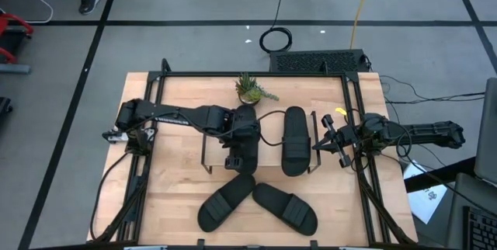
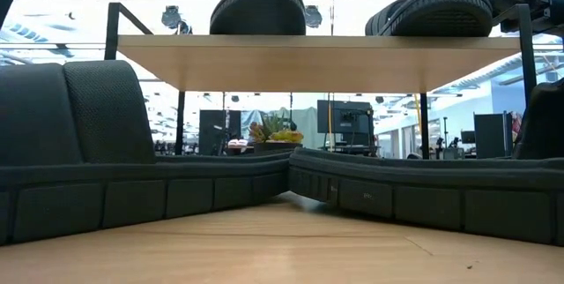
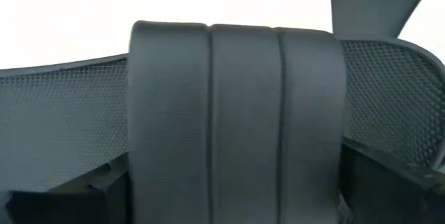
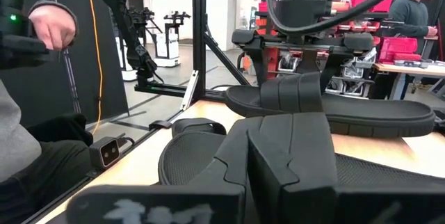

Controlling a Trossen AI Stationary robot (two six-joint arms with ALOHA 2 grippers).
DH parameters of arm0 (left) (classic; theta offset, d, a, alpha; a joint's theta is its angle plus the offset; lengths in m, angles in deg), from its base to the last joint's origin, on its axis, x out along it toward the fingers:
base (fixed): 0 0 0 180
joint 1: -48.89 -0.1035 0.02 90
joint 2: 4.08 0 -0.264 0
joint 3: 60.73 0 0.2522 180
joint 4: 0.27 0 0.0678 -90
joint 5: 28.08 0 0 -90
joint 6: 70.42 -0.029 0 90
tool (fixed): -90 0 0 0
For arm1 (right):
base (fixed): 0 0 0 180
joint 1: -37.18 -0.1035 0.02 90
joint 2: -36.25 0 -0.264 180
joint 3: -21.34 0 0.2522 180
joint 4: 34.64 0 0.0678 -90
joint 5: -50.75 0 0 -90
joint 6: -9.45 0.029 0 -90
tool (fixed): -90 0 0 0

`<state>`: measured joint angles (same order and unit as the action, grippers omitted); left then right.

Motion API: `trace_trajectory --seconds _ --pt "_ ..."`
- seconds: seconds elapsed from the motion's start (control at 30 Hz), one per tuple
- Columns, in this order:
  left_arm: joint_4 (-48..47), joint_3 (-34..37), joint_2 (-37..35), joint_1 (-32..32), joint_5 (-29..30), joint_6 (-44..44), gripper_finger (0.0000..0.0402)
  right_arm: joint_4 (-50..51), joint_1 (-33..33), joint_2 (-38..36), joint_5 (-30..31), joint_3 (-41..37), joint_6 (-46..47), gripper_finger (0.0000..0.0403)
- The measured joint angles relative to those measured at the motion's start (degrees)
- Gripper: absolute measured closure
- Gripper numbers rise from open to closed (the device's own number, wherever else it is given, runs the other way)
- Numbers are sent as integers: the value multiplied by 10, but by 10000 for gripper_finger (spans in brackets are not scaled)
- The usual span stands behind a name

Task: Pick and place slides into the shelf
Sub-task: Put the black sandal on the shelf, then adjust the black sandal on the shelf

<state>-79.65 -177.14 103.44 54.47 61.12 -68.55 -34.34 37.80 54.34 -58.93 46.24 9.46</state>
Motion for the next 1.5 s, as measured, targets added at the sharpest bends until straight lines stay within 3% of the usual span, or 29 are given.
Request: trace_trajectory --seconds 0.3,0.8,0.9,1.1,1.2,1.37,1.5 --pt "-3 -1 0 7 6 -5 10 0 0 0 0 0 -1 403" --pt "-51 -114 1 9 15 -17 11 0 0 0 0 0 -2 403" --pt "-58 -138 1 10 47 -36 11 0 0 0 0 0 -2 403" --pt "-107 -169 0 16 199 -64 14 0 0 0 0 0 -2 403" --pt "-142 -172 0 17 250 -60 40 0 0 0 0 0 -2 403" --pt "-153 -159 -24 18 242 -33 125 0 0 0 0 0 -3 403" --pt "-153 -157 -41 30 288 -7 193 0 0 0 0 0 -7 403"
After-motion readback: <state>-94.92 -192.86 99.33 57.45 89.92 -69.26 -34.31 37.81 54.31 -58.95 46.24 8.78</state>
